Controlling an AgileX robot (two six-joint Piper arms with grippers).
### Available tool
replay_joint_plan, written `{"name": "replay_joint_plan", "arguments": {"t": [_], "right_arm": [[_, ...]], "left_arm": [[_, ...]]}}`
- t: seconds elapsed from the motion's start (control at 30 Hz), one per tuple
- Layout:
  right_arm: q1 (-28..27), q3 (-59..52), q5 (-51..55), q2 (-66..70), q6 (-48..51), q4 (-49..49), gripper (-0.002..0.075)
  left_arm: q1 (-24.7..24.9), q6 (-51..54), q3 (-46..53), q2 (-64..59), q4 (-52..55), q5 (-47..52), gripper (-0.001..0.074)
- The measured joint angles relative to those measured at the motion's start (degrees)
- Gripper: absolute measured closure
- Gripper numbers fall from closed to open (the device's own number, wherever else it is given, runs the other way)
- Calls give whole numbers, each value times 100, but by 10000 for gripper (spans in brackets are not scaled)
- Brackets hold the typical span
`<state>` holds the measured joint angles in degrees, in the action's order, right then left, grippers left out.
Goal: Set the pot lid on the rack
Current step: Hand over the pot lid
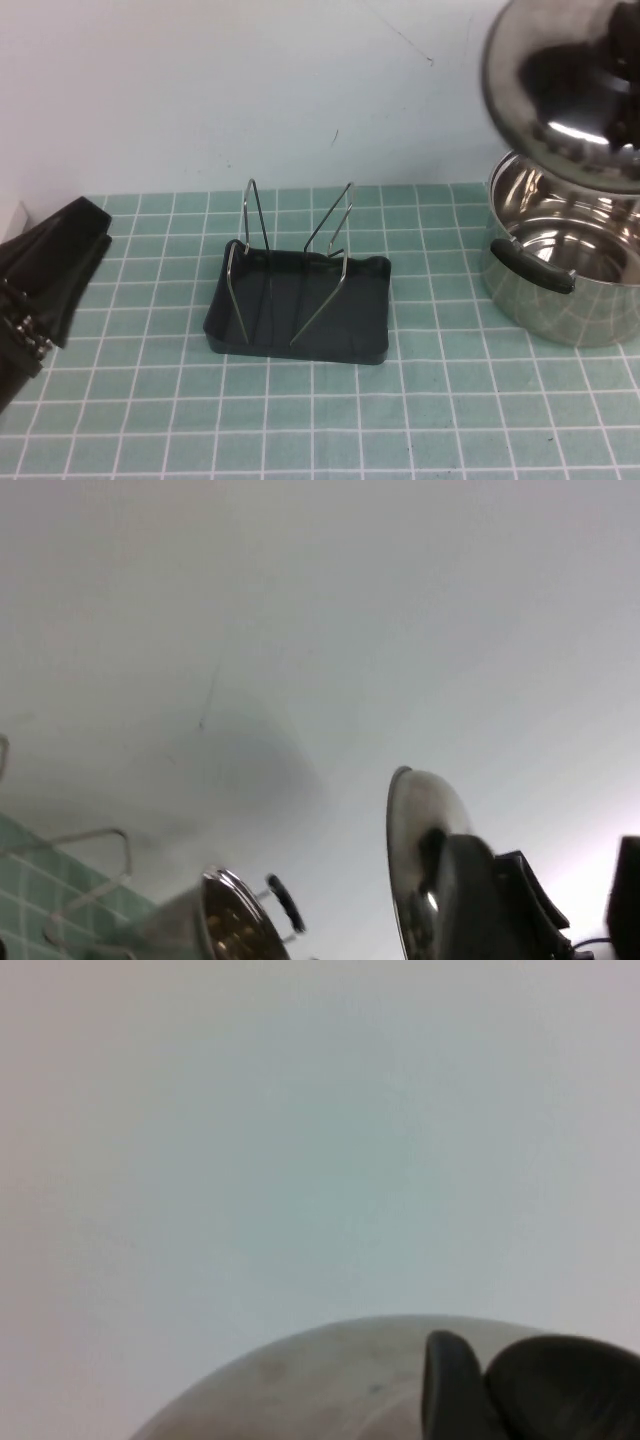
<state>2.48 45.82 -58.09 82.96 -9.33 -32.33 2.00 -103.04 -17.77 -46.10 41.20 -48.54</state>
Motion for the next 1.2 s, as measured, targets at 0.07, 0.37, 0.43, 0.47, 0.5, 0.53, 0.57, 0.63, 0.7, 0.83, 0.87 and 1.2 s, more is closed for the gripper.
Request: {"name": "replay_joint_plan", "arguments": {"t": [0.07,0.37,0.43,0.47,0.5,0.53,0.57,0.63,0.7,0.83,0.87,1.2], "right_arm": [[398,0,128,-298,-114,-389,379],[2896,-10,791,-388,-652,-561,379],[3408,-10,791,-270,-568,-227,379],[3560,-10,791,-231,-550,-102,379],[3724,-10,804,-181,-535,35,379],[3860,-10,816,-127,-527,121,379],[3968,2,824,-69,-513,163,379],[4132,101,858,66,-512,204,379],[4224,210,883,176,-512,215,379],[4323,479,873,428,-541,183,379],[4331,518,850,466,-555,170,379],[4345,574,251,640,-1121,122,379]], "left_arm": [[0,-745,0,0,174,-84,317],[0,-1934,0,0,717,-205,50],[0,-1948,0,0,875,-232,46],[0,-1962,0,0,961,-247,46],[0,-1962,0,0,1047,-273,45],[0,-1964,0,0,1128,-284,45],[0,-1964,0,0,1208,-298,44],[0,-1974,0,0,1308,-385,43],[0,-1987,0,0,1390,-529,45],[0,-1999,0,0,1424,-844,101],[0,-2009,0,0,1435,-876,131],[0,-2035,-47,12,1420,-1168,559]]}}
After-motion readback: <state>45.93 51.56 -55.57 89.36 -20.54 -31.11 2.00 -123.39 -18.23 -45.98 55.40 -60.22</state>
